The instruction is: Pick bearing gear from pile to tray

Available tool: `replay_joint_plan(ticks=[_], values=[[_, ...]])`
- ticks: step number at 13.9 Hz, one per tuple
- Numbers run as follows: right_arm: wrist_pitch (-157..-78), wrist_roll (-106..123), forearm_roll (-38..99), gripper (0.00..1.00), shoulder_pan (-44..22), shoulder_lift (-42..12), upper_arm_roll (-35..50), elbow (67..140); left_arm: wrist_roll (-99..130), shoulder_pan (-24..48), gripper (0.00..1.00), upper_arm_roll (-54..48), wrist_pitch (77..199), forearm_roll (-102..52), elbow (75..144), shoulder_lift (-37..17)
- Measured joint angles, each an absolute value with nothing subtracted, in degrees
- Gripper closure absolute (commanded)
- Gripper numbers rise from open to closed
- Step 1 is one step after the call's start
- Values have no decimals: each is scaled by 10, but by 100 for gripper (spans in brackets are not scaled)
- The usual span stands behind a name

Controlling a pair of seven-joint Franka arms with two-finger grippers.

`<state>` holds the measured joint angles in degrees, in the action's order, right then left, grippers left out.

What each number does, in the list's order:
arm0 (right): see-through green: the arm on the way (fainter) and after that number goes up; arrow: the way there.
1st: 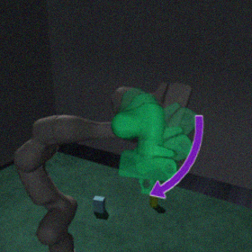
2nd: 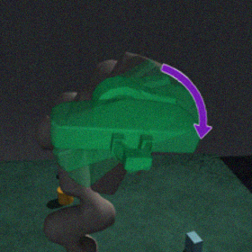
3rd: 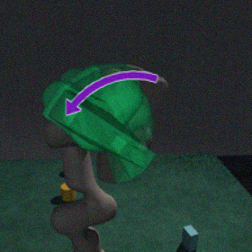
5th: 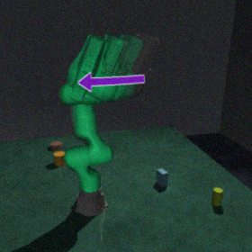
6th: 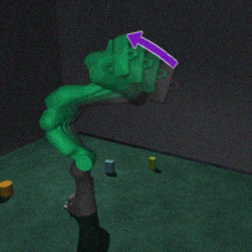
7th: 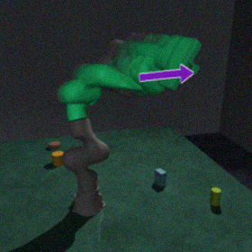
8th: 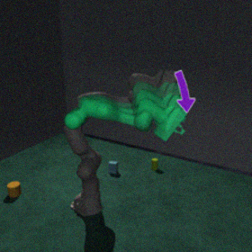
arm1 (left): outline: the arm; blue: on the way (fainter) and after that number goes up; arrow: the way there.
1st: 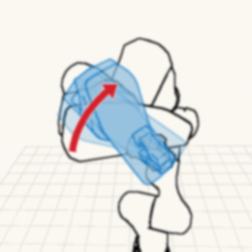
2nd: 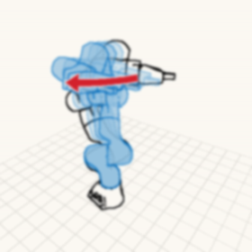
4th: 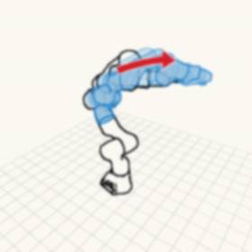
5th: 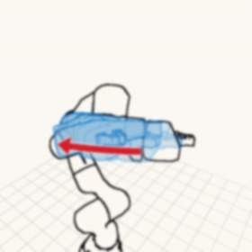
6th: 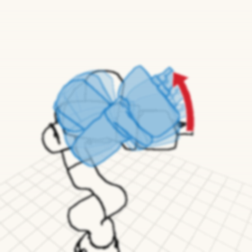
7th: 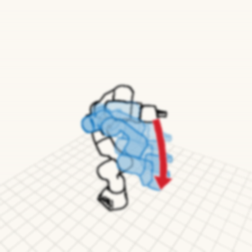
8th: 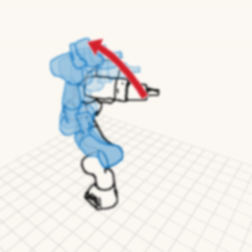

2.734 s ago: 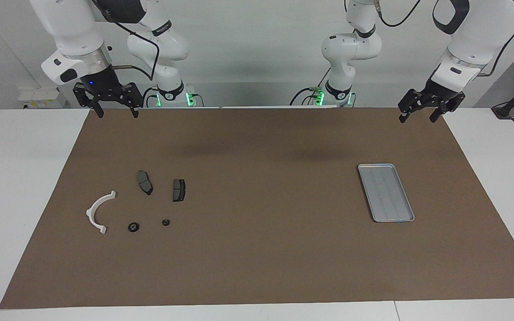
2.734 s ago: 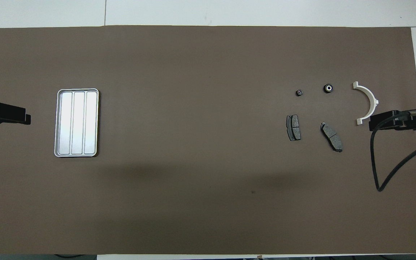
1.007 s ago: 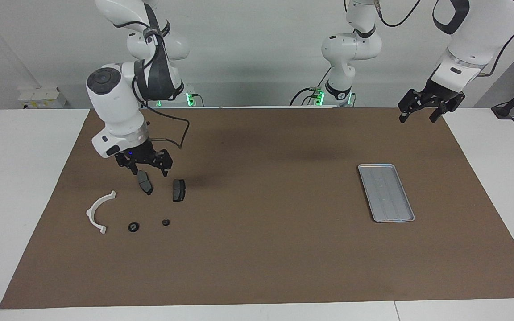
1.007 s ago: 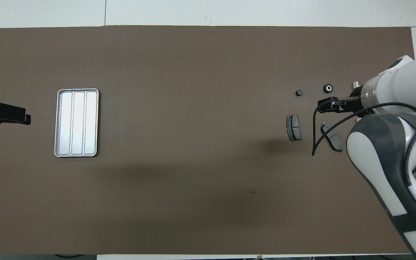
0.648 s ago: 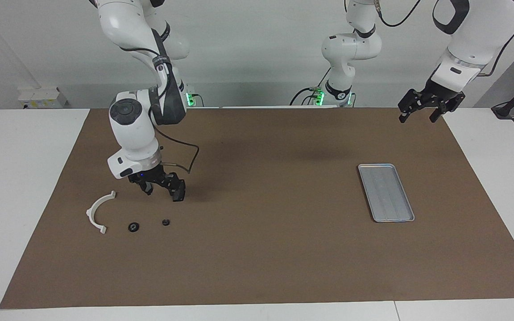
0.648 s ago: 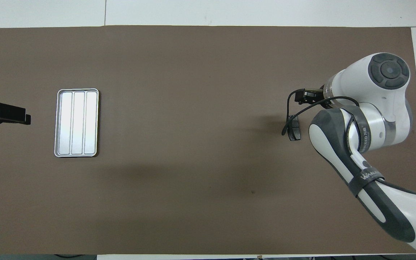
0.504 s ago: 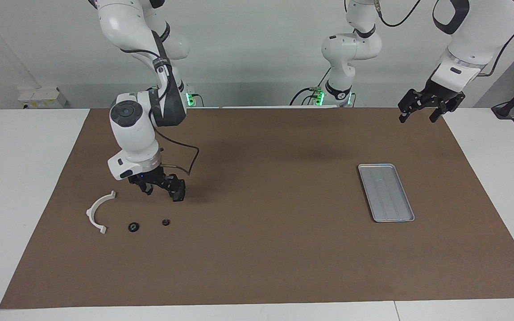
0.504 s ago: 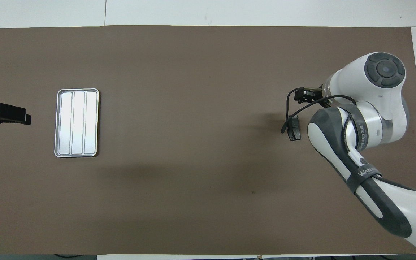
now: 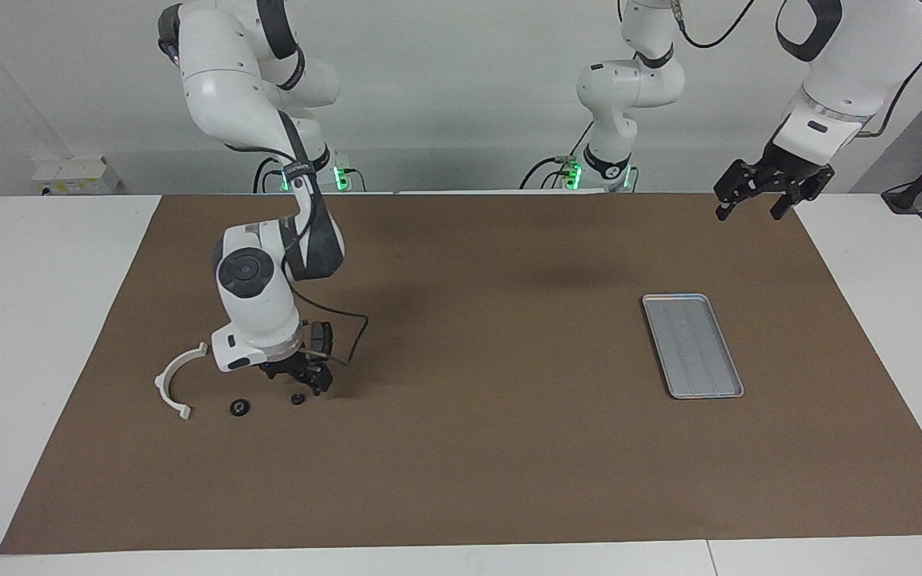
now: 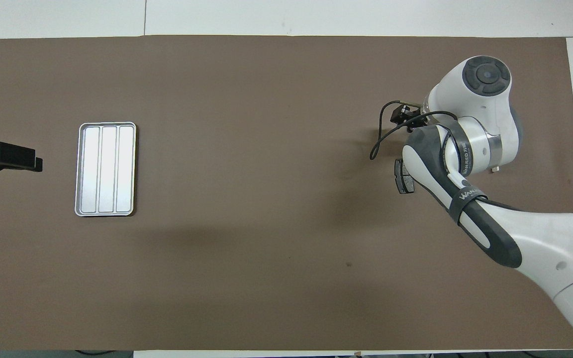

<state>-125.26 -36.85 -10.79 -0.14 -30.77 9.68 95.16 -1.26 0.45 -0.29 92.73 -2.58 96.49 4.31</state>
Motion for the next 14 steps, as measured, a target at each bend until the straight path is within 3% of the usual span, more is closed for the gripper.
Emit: replay_joint_plan(ticks=[4, 14], values=[[-1252, -377, -110, 4, -11, -337, 95, 924, -13, 5, 0, -3, 927, -26, 965, 43], [-1259, -377, -130, 10, 14, -345, 91, 916, -13, 5, 0, -3, 927, -26, 965, 43]])
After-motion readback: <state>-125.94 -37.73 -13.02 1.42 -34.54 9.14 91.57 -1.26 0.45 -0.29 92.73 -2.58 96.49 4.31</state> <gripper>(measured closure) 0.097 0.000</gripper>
